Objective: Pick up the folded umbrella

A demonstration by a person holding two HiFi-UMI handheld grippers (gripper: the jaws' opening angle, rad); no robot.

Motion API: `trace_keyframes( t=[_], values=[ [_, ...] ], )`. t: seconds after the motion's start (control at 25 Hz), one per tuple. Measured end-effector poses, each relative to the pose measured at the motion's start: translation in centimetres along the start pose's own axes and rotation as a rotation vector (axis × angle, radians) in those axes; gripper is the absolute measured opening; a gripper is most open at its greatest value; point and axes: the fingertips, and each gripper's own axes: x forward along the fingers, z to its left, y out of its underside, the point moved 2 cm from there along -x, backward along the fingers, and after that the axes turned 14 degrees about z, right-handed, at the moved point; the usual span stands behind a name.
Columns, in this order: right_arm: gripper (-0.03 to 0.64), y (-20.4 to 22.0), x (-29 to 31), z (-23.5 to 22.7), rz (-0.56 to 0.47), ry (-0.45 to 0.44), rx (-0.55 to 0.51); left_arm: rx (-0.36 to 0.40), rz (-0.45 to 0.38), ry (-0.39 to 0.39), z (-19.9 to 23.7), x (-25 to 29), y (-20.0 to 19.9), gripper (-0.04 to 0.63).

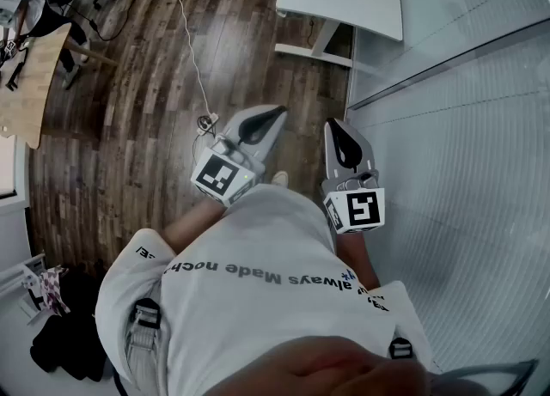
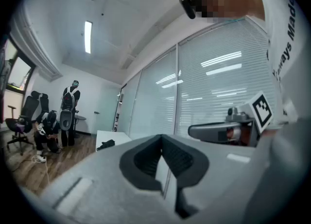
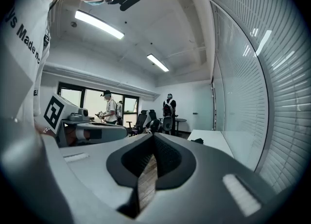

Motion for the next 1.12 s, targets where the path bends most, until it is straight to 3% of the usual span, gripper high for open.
trace_keyframes(
  t=[0.72, 1.12],
  values=[
    [0.0, 2.4, -1.0, -8.6, -0.005, -0.011, 0.039, -0.023, 0.02, -0.037, -2.4, 8.1, 0.3, 0.002],
    [0.0, 2.0, 7.4, -12.0, 0.018, -0.026, 0.045, -0.028, 0.034, -0.04, 5.2, 13.2, 0.5, 0.002]
  ],
)
